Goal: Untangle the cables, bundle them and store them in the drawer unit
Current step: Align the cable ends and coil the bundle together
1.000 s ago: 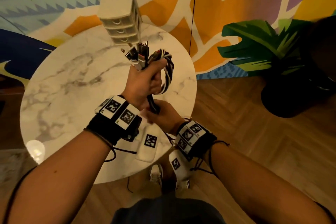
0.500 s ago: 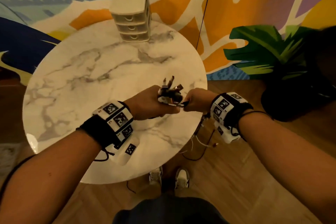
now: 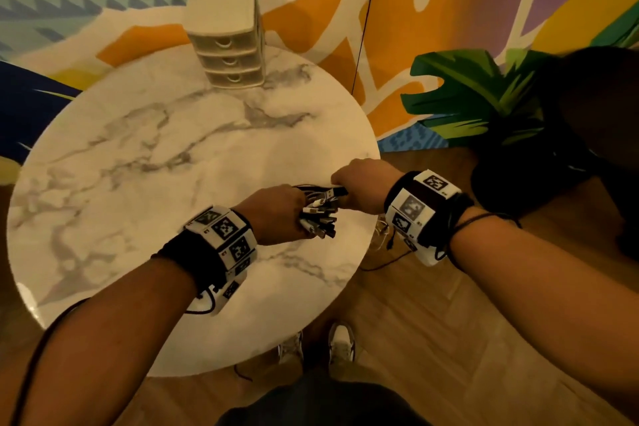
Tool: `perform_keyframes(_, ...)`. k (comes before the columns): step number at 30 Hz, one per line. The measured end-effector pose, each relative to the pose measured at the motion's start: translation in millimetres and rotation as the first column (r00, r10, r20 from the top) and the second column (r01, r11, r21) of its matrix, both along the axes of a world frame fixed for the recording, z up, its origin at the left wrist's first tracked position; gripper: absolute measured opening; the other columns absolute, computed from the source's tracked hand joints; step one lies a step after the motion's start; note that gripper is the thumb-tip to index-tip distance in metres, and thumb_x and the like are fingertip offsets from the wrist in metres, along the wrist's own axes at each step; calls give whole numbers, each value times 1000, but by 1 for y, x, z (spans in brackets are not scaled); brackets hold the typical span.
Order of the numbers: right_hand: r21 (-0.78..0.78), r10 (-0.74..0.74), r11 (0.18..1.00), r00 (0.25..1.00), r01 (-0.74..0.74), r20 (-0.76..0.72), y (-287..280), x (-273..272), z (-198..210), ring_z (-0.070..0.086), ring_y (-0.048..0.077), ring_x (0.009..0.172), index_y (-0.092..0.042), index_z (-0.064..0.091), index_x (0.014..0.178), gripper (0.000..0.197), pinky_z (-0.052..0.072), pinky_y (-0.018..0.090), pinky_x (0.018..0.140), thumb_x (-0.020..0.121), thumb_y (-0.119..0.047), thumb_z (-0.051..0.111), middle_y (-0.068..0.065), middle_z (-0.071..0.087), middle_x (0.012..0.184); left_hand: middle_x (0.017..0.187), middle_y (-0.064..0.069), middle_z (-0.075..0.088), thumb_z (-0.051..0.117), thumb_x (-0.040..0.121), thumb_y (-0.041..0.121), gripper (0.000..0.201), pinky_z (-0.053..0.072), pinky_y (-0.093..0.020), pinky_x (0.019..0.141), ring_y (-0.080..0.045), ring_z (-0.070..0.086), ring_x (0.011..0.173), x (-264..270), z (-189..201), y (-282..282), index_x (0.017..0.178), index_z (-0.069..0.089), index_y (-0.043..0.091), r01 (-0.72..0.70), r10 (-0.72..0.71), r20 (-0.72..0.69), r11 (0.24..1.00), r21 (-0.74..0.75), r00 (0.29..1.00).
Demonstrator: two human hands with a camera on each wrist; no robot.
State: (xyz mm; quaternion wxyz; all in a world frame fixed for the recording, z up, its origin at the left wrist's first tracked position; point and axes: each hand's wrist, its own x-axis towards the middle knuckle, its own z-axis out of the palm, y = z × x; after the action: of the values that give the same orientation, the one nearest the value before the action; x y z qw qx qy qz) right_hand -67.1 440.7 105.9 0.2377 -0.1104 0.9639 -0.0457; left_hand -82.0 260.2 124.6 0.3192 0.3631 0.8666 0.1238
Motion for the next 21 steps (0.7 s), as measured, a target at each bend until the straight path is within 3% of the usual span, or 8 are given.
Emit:
perform_keyframes(4, -74, -82, 994, 993, 76, -83, -4, 6, -3, 57, 29, 90, -13, 56, 101, 22, 36, 31, 65, 92, -33, 53, 9, 62, 99, 107, 1, 66, 60, 85, 42, 44, 49, -34, 81, -20, 60, 92, -8, -11, 4, 127, 53, 27, -71, 71, -43, 997, -1, 997)
perform_keyframes(6, -178, -203, 966, 975, 186, -84, -5, 8, -3, 57, 30, 86, -14, 55, 94, 14, 40, 32, 65, 90, -27, 54, 10, 63, 96, 109, 2, 66, 57, 85, 48, 40, 49, -33, 80, -20, 60, 95, -11, -19, 7, 119, 59, 26, -106, 105, -122, 994, -3, 987)
perform_keyframes(9, -363, -367, 863, 930, 352, 29, -3, 9, 4, 59, 27, 65, -13, 54, 82, 10, 47, 32, 57, 90, -17, 49, 8, 60, 76, 106, 4, 66, 54, 84, 54, 36, 50, -32, 74, -19, 60, 93, -10, -29, 10, 105, 65, 26, -116, 129, -252, 991, 68, 959)
perform_keyframes(12, -415, -410, 774, 878, 477, 245, 4, 9, 3, 52, 23, 46, -5, 57, 78, 24, 45, 26, 46, 93, -19, 45, 9, 56, 61, 110, 4, 66, 55, 82, 54, 40, 52, -35, 75, -20, 62, 94, -7, -29, 8, 112, 63, 28, -100, 134, -220, 982, 159, 966)
perform_keyframes(14, -410, -430, 748, 851, 523, 301, 13, 10, -3, 47, 23, 49, -5, 58, 78, 31, 42, 29, 50, 95, -27, 45, 9, 51, 60, 95, -5, 70, 66, 82, 36, 28, 52, -38, 72, -25, 65, 86, -8, -21, 5, 103, 69, 17, -171, 192, -59, 950, 262, 980)
perform_keyframes(16, -390, -467, 745, 840, 542, 277, 23, 13, -13, 43, 21, 57, -10, 56, 75, 33, 37, 31, 57, 95, -34, 44, 8, 49, 64, 75, -8, 71, 70, 81, 19, 13, 52, -38, 68, -21, 67, 74, -12, -9, 3, 83, 72, 6, -312, 252, 197, 862, 400, 948)
perform_keyframes(18, -393, -500, 714, 815, 580, 293, 33, 20, -27, 43, 20, 58, -13, 53, 67, 34, 33, 28, 58, 94, -33, 45, 7, 51, 64, 57, 3, 66, 65, 83, 3, 17, 46, -22, 52, -7, 61, 54, -16, 5, 4, 68, 67, 10, -504, 290, 447, 706, 497, 846)
perform_keyframes(21, -355, -484, 696, 773, 624, 410, 36, 30, -53, 49, 19, 61, -18, 55, 62, 30, 36, 26, 57, 91, -25, 47, 0, 56, 65, 47, 2, 52, 58, 86, 1, 33, 21, -19, 39, -9, 35, 33, -23, 18, 12, 56, 57, 13, -752, 253, 734, 434, 496, 630)
